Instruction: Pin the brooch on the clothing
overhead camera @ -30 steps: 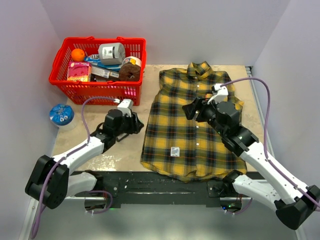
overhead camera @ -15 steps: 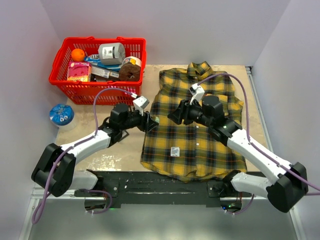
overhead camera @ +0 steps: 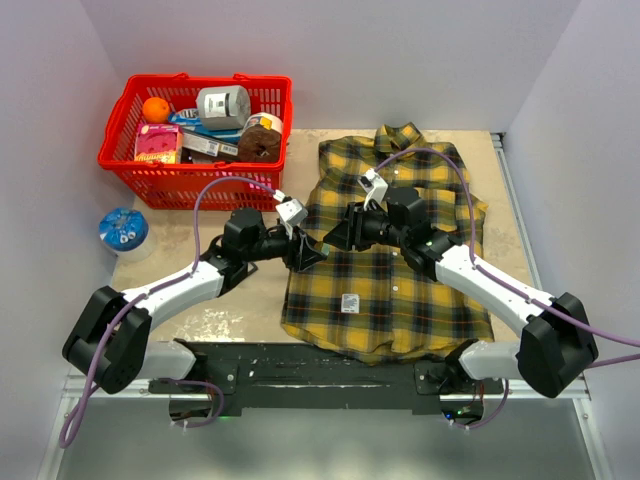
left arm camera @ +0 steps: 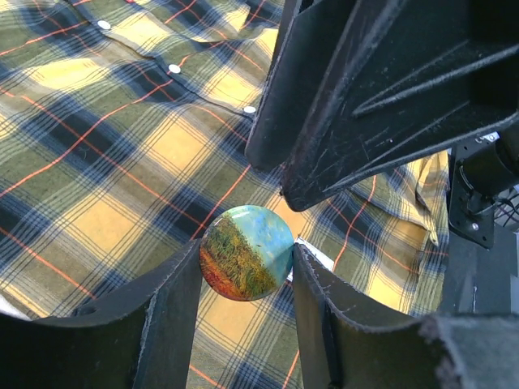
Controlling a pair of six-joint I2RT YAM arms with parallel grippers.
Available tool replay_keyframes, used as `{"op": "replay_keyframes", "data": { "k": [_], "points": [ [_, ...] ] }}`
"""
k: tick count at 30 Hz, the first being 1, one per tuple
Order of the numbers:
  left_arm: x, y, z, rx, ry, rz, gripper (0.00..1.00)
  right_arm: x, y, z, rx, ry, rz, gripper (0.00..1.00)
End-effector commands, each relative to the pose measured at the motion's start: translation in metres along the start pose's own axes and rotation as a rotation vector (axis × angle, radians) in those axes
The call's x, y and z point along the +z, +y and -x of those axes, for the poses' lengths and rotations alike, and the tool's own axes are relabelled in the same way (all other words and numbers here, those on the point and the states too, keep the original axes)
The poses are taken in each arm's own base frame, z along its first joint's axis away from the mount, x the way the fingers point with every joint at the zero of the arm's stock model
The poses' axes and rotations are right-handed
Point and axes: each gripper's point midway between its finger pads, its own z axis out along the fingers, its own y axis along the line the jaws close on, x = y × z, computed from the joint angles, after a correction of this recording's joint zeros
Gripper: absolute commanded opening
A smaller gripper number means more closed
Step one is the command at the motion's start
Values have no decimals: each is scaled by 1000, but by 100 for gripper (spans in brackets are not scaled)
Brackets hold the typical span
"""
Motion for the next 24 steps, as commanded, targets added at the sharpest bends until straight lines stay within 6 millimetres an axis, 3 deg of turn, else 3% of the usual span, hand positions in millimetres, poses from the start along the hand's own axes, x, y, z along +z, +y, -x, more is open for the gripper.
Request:
{"op": "replay_keyframes", "data": {
  "k": [1, 24],
  "points": [
    [-1, -11, 38, 102, -94, -38, 29, 4, 18, 16, -5, -37, 80, 39],
    [-3, -13, 39, 94, -104, -35, 28, 10, -2, 4, 10, -10, 11, 33]
  ]
}}
